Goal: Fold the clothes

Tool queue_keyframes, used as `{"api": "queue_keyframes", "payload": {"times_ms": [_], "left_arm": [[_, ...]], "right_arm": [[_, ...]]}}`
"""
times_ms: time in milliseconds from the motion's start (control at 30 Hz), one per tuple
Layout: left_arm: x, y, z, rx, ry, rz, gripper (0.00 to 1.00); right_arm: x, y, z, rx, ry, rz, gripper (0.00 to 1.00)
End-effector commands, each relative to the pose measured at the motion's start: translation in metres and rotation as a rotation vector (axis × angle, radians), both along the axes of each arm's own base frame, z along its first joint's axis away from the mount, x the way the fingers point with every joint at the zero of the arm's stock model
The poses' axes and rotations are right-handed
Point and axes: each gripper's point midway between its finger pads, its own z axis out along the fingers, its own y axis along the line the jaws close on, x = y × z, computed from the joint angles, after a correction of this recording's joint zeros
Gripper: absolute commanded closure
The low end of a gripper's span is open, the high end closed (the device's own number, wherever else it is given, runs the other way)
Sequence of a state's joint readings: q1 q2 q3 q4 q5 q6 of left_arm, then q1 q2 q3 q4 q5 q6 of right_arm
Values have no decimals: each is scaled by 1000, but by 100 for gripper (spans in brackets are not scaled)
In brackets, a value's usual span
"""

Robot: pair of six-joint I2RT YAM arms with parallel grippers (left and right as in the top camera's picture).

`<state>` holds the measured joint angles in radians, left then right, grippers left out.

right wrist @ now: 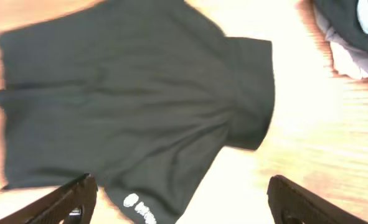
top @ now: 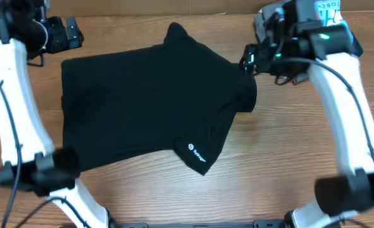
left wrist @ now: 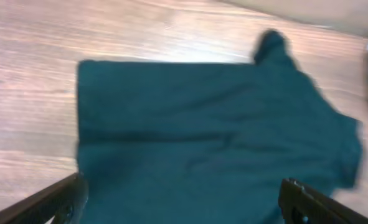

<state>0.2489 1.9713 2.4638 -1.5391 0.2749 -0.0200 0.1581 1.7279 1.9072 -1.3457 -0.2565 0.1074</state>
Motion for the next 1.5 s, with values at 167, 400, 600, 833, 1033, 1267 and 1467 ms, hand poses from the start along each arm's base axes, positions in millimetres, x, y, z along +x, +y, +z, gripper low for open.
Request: {"api": "queue_keyframes", "payload": {"times_ms": [167,400,600,833,1033,1267,1467], "left_arm": [[-45,-21,0,-107,121,25,0],[-84,-17,-2,-54,175,122,0],[-131,-9,-14,8,234,247,0],[-161,-16,-42,-42,227,355,0],[-182,-21,-98,-74,273,414,0],[-202,-25,-187,-96,419,462,0],[-221,-26,-239,-119,494,588,0]], "right_arm": [[-60,11,37,94,41,57,9],[-93,-27,45,-8,92,-207,10],[-113,-42,39,-43,116,-498,9],[-140,-12,-5,-86,201,-556,0],[-157,10,-58,-147,289,-530,0],[-168,16,-90,-164,348,-504,0],[-168,16,-100,-176,354,-496,0]]}}
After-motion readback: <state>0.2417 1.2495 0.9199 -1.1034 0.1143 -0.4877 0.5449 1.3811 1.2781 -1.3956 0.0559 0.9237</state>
